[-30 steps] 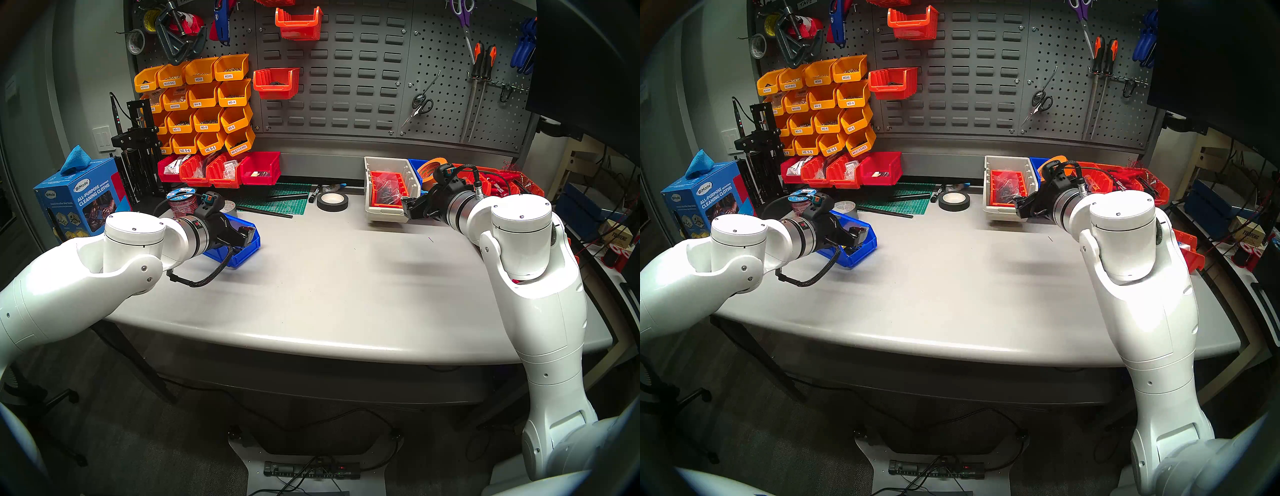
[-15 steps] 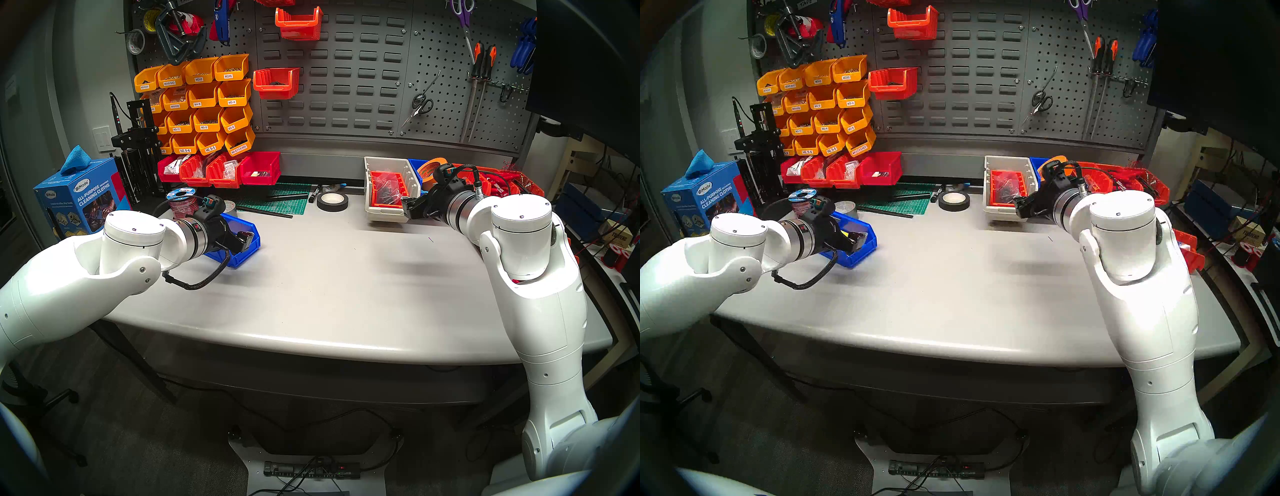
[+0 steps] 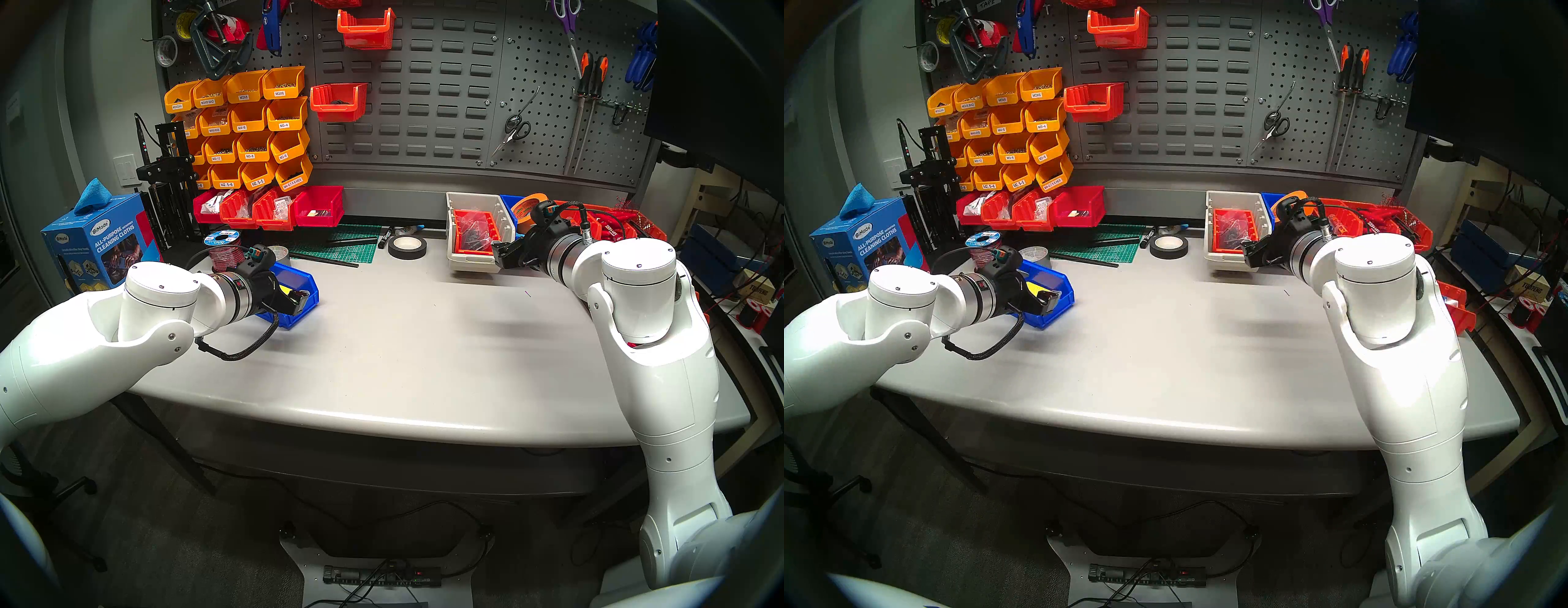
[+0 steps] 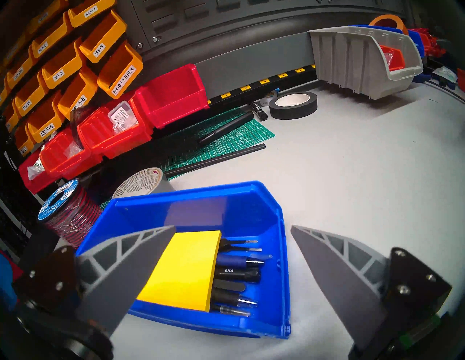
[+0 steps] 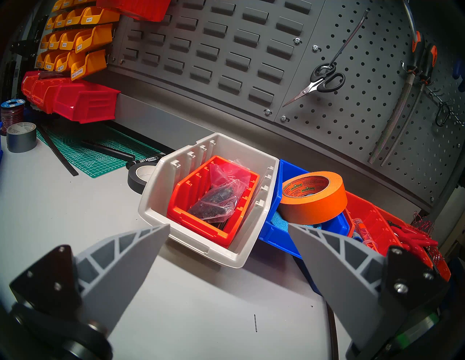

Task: Hang all the unorganized tool boxes onto the wall

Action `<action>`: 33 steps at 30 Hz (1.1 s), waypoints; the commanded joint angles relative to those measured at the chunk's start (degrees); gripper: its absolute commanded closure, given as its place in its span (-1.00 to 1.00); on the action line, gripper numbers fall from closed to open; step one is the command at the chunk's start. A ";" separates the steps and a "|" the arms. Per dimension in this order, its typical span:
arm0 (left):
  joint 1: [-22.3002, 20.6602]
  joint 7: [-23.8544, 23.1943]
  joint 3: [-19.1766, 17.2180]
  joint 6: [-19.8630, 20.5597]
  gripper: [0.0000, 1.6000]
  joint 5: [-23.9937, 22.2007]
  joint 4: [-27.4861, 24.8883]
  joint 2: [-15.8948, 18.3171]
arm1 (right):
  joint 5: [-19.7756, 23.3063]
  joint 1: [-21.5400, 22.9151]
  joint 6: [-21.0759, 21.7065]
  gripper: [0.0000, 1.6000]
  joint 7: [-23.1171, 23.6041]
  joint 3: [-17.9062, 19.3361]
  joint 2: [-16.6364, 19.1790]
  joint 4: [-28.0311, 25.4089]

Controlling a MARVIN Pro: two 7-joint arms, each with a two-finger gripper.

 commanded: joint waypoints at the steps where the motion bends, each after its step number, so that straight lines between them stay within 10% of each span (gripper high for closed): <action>1: 0.53 -0.43 -0.21 -0.85 -1.00 0.05 0.29 2.44 | 0.11 0.73 -0.17 -1.00 0.05 0.12 -0.12 -0.54; 33: 2.18 -3.98 0.72 -2.14 -1.00 1.57 1.91 6.54 | 0.11 0.73 -0.17 -1.00 0.05 0.12 -0.12 -0.54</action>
